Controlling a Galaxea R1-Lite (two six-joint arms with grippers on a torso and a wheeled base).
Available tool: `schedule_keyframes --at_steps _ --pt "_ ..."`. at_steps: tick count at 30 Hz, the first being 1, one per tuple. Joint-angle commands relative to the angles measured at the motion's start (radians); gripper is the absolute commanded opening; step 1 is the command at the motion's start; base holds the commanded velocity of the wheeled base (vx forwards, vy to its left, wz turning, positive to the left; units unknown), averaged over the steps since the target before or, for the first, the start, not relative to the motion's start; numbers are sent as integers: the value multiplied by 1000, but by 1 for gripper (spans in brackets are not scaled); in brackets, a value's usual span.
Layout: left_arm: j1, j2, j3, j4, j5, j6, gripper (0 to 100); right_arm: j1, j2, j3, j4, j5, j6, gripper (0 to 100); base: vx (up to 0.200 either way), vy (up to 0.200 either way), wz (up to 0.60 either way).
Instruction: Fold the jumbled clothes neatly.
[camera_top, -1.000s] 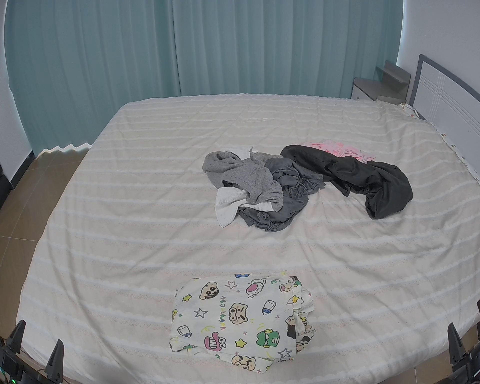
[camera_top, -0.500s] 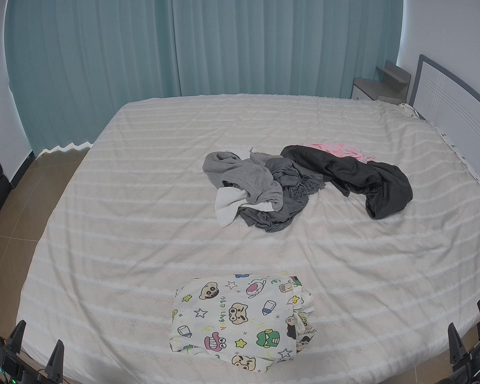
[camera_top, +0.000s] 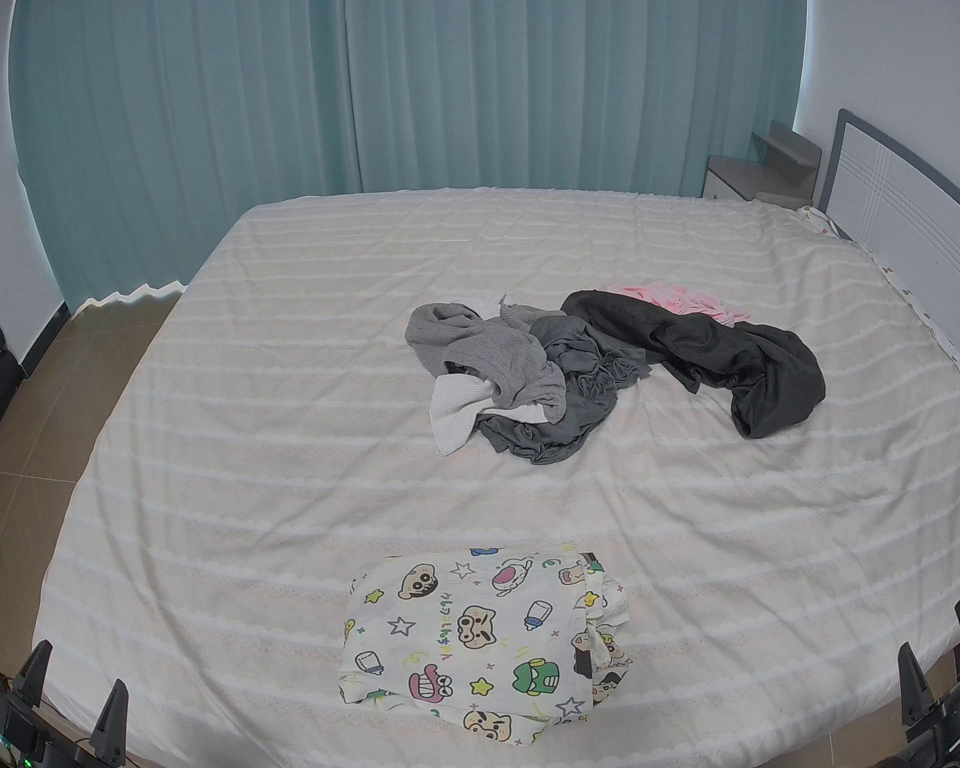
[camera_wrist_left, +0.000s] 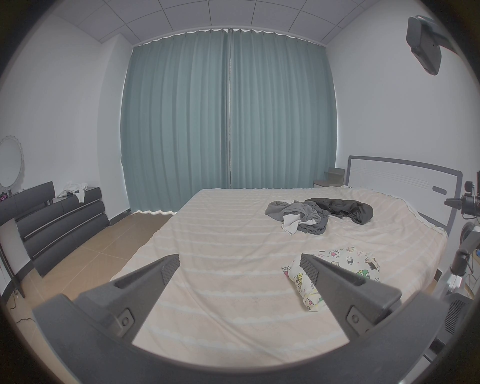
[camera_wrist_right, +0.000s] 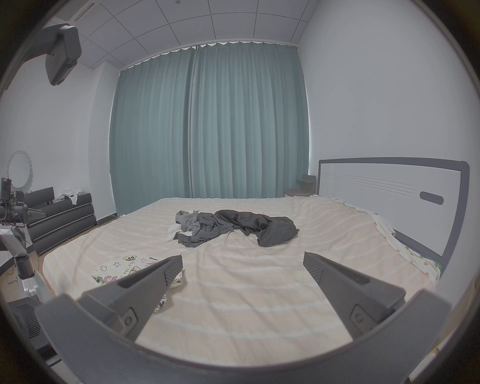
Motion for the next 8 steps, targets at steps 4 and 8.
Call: schedule_keyframes --at_steps 4,8 --pt "0 -2 12 -1 0 0 100 0 -14 15 0 2 -2 100 0 0 0" --pt "0 -2 12 1 0 0 100 0 -14 15 0 1 14 100 0 0 0"
